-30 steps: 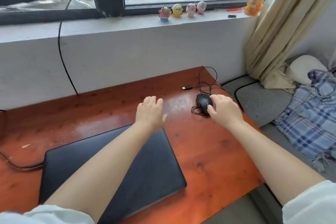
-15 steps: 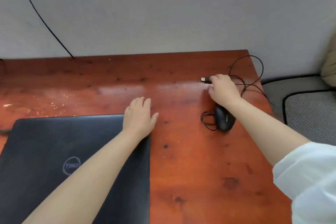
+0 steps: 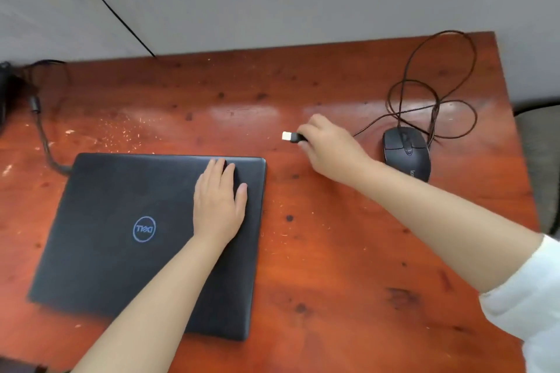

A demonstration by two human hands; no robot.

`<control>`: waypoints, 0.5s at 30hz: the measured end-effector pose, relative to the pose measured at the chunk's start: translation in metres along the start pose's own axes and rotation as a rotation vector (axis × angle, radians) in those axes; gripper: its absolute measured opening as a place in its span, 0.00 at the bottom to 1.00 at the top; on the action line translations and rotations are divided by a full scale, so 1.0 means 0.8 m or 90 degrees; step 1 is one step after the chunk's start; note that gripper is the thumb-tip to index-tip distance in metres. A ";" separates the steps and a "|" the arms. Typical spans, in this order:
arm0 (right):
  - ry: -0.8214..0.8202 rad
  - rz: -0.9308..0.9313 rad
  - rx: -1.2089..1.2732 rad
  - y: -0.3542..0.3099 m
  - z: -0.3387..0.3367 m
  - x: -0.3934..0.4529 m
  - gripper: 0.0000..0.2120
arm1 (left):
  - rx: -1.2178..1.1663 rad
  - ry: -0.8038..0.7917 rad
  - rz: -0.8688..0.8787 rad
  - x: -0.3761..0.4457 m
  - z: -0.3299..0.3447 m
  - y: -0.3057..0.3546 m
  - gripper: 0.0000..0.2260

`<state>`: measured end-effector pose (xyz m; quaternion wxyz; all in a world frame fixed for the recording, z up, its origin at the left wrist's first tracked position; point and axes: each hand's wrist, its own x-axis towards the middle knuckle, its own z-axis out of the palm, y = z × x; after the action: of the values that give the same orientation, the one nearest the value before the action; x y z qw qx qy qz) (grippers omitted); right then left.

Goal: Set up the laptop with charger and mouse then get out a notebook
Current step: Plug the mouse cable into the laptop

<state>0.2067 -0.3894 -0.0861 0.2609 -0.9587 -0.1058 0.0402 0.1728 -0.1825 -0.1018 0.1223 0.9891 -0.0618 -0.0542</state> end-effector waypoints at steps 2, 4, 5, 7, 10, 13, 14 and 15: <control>-0.065 -0.041 0.031 -0.022 0.024 -0.025 0.11 | 0.001 -0.006 -0.006 -0.003 0.002 0.000 0.18; -0.092 -0.043 0.051 -0.031 0.044 -0.045 0.12 | 0.003 -0.010 -0.010 -0.005 0.004 0.000 0.19; -0.089 -0.037 0.057 -0.034 0.051 -0.051 0.12 | 0.003 -0.011 -0.012 -0.006 0.005 0.000 0.19; -0.063 -0.031 0.051 -0.036 0.060 -0.057 0.12 | 0.001 -0.017 -0.016 -0.007 0.005 0.000 0.19; -0.018 -0.042 0.025 -0.037 0.067 -0.058 0.12 | 0.001 -0.023 -0.019 -0.008 0.007 -0.001 0.20; 0.003 -0.025 0.010 -0.037 0.072 -0.059 0.12 | -0.001 -0.015 -0.023 -0.009 0.010 -0.002 0.20; 0.008 -0.022 0.007 -0.037 0.073 -0.059 0.12 | -0.001 -0.011 -0.025 -0.009 0.011 -0.002 0.20; 0.012 -0.021 0.005 -0.037 0.074 -0.059 0.12 | -0.001 -0.008 -0.026 -0.009 0.012 -0.002 0.20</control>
<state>0.1476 -0.3459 -0.1208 0.2666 -0.9560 -0.1189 0.0273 0.1643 -0.1824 -0.1110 0.1219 0.9896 -0.0424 -0.0629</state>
